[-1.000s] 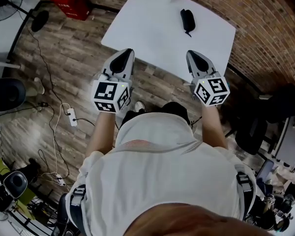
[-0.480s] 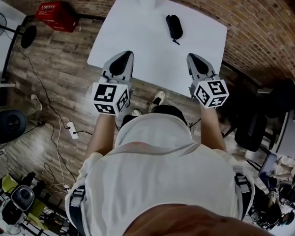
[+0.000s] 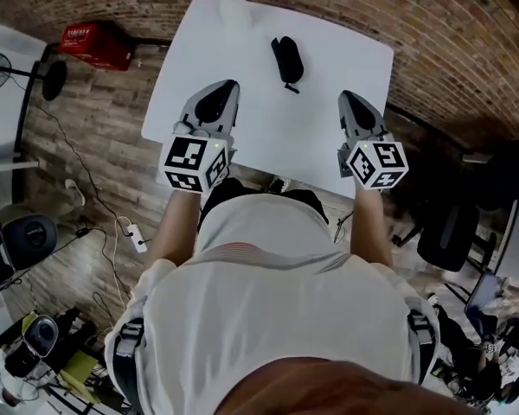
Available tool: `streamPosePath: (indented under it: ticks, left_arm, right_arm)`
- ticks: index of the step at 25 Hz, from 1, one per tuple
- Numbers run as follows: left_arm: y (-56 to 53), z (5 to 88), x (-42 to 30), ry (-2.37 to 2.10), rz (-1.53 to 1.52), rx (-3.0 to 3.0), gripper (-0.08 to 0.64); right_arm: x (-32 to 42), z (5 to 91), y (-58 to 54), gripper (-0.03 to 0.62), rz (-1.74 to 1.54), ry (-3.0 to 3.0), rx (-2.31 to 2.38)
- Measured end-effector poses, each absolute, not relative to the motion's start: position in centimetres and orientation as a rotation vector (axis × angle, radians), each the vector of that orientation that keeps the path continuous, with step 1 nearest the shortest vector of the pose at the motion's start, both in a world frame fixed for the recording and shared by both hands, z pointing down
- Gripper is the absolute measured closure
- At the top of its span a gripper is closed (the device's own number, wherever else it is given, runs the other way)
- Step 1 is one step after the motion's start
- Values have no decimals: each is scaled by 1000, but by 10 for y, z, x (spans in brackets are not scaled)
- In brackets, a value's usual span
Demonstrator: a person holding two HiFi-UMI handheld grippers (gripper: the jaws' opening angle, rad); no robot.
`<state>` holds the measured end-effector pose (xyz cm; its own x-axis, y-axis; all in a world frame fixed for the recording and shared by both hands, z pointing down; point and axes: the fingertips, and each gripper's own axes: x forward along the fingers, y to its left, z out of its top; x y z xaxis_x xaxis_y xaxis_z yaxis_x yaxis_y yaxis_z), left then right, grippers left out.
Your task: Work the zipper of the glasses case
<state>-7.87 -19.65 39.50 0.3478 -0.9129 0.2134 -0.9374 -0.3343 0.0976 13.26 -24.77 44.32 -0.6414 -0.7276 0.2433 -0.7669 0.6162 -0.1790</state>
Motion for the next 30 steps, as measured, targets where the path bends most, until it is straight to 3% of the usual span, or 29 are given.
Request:
streamPosePath:
  ticks: [9,24,26,30]
  left_arm:
    - [-238,399,-58,-1539,158,2491,537]
    - [-265,408,-98,-1407,160,2529,537]
    - [-265,410,-102,-1406,159,2523,537]
    - [-262,414,-108,-1410,163,2510,537]
  right_arm:
    - [156,443,-269,541,416,-2596,1404]
    - [111,448,-277,540,404,-2498,1444]
    - [103,453,-277,441,415,-2500,1407]
    - [95,456,-280,314,408,-2492,1380]
